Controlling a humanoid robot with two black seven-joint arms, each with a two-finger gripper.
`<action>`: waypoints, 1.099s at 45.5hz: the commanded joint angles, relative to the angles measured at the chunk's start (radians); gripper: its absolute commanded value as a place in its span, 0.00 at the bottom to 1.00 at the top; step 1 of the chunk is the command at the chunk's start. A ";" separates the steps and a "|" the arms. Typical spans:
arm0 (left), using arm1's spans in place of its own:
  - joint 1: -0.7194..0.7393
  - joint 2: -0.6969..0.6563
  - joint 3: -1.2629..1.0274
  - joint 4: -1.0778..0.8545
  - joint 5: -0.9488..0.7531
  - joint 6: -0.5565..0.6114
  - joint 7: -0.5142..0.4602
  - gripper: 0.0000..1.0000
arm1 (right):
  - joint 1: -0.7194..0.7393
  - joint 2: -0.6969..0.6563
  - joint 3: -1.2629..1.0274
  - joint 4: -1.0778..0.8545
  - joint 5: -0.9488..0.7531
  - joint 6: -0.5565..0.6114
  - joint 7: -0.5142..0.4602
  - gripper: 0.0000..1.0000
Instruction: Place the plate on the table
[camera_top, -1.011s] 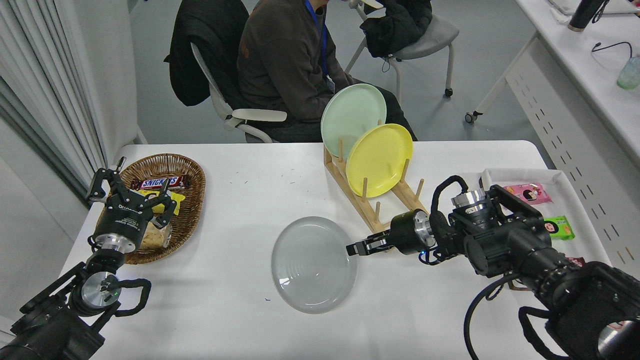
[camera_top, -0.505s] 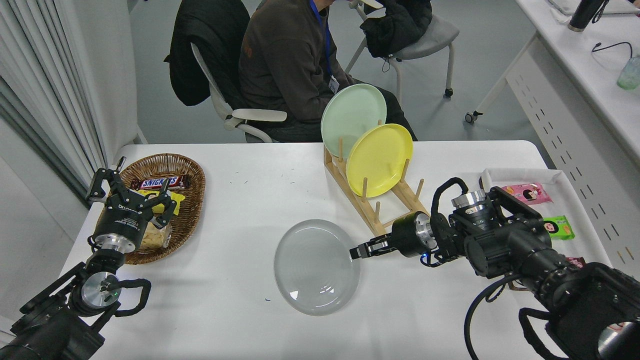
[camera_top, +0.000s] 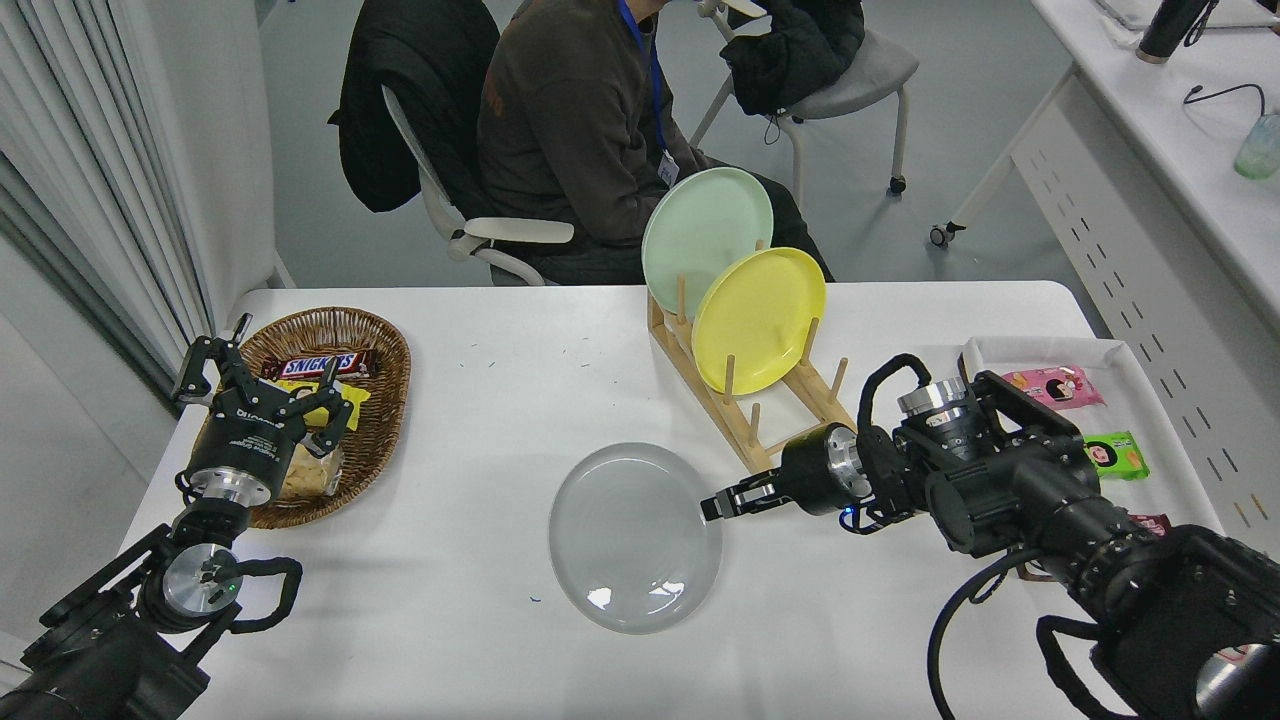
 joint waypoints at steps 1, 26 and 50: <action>0.000 0.000 0.000 0.000 0.000 0.000 0.000 0.98 | 0.000 0.000 -0.018 -0.003 -0.002 0.000 0.039 0.00; 0.000 0.000 0.000 0.000 0.000 0.000 0.000 0.98 | 0.000 0.000 -0.060 -0.003 0.001 0.000 0.039 0.00; 0.000 0.000 0.000 0.000 0.000 0.000 0.000 0.98 | -0.001 0.000 -0.061 0.002 0.003 0.000 0.039 0.09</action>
